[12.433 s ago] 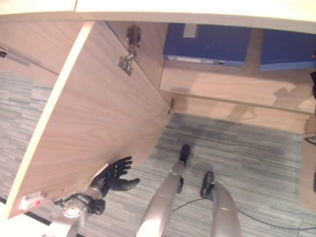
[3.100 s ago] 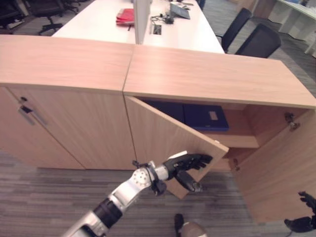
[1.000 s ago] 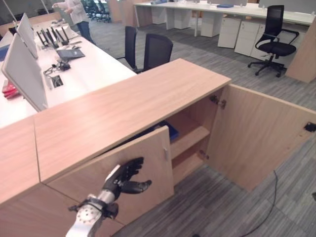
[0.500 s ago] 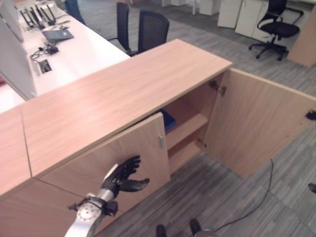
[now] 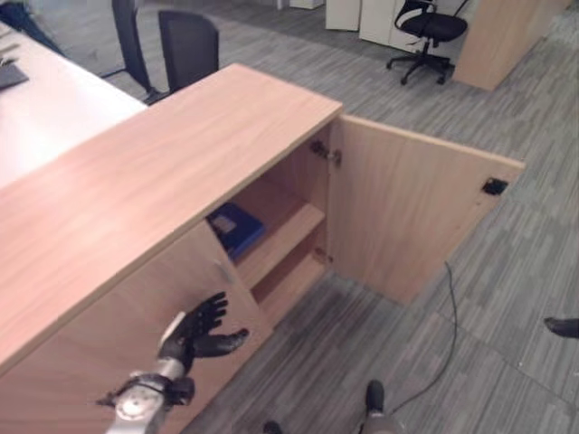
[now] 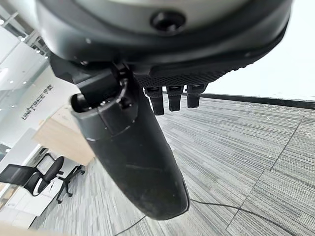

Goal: Put the empty folder in the office cabinet

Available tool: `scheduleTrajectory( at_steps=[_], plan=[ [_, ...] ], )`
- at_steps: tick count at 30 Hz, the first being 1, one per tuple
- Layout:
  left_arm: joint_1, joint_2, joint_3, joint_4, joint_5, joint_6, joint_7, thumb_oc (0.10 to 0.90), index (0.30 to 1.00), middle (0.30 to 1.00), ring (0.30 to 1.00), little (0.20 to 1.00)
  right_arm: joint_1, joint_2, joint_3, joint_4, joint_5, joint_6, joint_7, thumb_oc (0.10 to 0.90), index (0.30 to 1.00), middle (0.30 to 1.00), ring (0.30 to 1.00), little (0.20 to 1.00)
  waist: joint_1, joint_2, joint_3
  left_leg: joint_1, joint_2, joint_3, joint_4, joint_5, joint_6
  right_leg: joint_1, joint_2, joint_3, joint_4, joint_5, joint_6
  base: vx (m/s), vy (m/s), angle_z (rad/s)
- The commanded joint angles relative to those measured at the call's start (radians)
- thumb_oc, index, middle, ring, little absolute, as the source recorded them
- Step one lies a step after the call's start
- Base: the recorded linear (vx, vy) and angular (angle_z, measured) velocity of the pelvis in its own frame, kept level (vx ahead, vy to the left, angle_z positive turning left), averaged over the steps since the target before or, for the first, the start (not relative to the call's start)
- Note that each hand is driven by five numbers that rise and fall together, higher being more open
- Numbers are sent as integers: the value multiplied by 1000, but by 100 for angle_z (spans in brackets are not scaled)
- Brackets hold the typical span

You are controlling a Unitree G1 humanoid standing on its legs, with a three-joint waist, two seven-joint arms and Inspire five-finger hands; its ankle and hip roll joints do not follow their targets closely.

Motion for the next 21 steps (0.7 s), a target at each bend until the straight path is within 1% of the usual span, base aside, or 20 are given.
scheduleTrajectory(
  at_steps=[1,2,3,4,9,10,12,13,14,15,16,17,18,19,20,21],
  plan=[
    [-53,108,0,-98,-26,-81,-7,800,900,900,900,900,-81,-137,-28,-24,31,-90,-30,800,900,900,900,900,12,-83,-77,-7,-24,-81,48,-164,45,-116,-85,-91,136,-95,86,182,-196,15],
    [-63,116,-11,-98,-30,-84,-8,800,900,900,900,900,-86,-147,-25,-23,37,-95,-29,800,900,900,900,900,7,-80,-75,-4,-13,-82,42,-160,40,-125,-78,-92,151,-106,83,191,-247,17],
    [-78,131,-29,-100,-41,-86,-8,800,900,900,900,900,-101,-169,-19,-15,43,-99,-28,800,900,900,900,900,0,-74,-67,-9,12,-80,35,-148,27,-147,-68,-96,187,-131,75,155,-248,18],
    [-84,135,-38,-100,-45,-84,-8,800,900,900,900,900,-117,-185,-8,-12,43,-100,-27,800,900,900,900,900,-4,-70,-63,-13,26,-78,31,-140,21,-168,-62,-96,211,-147,68,149,-267,7],
    [-108,163,-71,-108,-73,-88,-7,800,900,900,900,900,-180,-255,17,30,65,-116,-37,800,900,900,900,900,-5,-62,-32,-51,81,-73,16,-94,-8,-247,-43,-104,290,-194,45,69,-197,3],
    [-116,170,-83,-111,-84,-90,-2,800,900,900,900,900,-212,-283,41,46,71,-120,-39,800,900,900,900,900,-4,-59,-26,-70,96,-72,12,-74,-16,-275,-37,-107,311,-207,37,36,-159,9],
    [-116,169,-82,-110,-85,-90,-2,800,900,900,900,900,-219,-285,47,49,72,-121,-39,800,900,900,900,900,-6,-59,-28,-73,96,-73,12,-73,-17,-278,-37,-107,313,-208,37,72,-121,10],
    [-137,184,-111,-105,-91,-93,5,800,900,900,900,900,-290,-340,99,79,81,-130,-33,800,900,900,900,900,7,-50,-19,-80,122,-73,4,-62,-31,-301,-29,-109,349,-249,42,115,-143,7],
    [-138,182,-110,-103,-91,-94,5,800,900,900,900,900,-302,-343,109,86,82,-132,-33,800,900,900,900,900,4,-49,-19,-81,122,-73,3,-61,-32,-303,-29,-109,351,-251,41,127,-203,6],
    [-141,191,-122,-108,-99,-98,4,800,900,900,900,900,-358,-376,160,121,91,-136,-20,800,900,900,900,900,13,-50,-15,-91,133,-66,3,-48,-38,-310,-26,-116,359,-262,33,14,-68,10],
    [-140,188,-119,-107,-100,-98,4,800,900,900,900,900,-373,-378,174,128,93,-138,-20,800,900,900,900,900,11,-48,-16,-92,134,-66,3,-48,-39,-311,-25,-116,360,-263,32,27,-101,9],
    [-139,194,-122,-108,-102,-101,2,800,900,900,900,900,-417,-392,217,141,94,-140,-13,800,900,900,900,900,15,-48,-13,-97,137,-65,5,-40,-41,-312,-22,-119,359,-267,27,22,-74,7],
    [-138,203,-130,-108,-105,-102,-2,800,900,900,900,900,-447,-400,247,142,96,-141,-9,800,900,900,900,900,25,-47,-11,-106,140,-65,11,-21,-44,-308,-17,-124,353,-271,24,32,-109,13],
    [-137,206,-130,-105,-108,-102,-3,800,900,900,900,900,-494,-407,295,163,101,-147,-4,800,900,900,900,900,23,-42,-11,-114,144,-62,15,9,-50,-301,-11,-133,340,-272,20,38,-106,13],
    [-137,213,-134,-102,-108,-103,-6,800,900,900,900,900,-516,-418,311,173,104,-147,2,800,900,900,900,900,29,-42,-11,-122,148,-58,21,42,-54,-292,-9,-141,328,-273,17,44,-114,14],
    [-135,218,-134,-102,-111,-103,-9,800,900,900,900,900,-556,-431,352,184,107,-149,8,800,900,900,900,900,29,-39,-11,-129,154,-55,21,81,-60,-278,-2,-153,304,-272,10,57,-105,23]
  ],
)
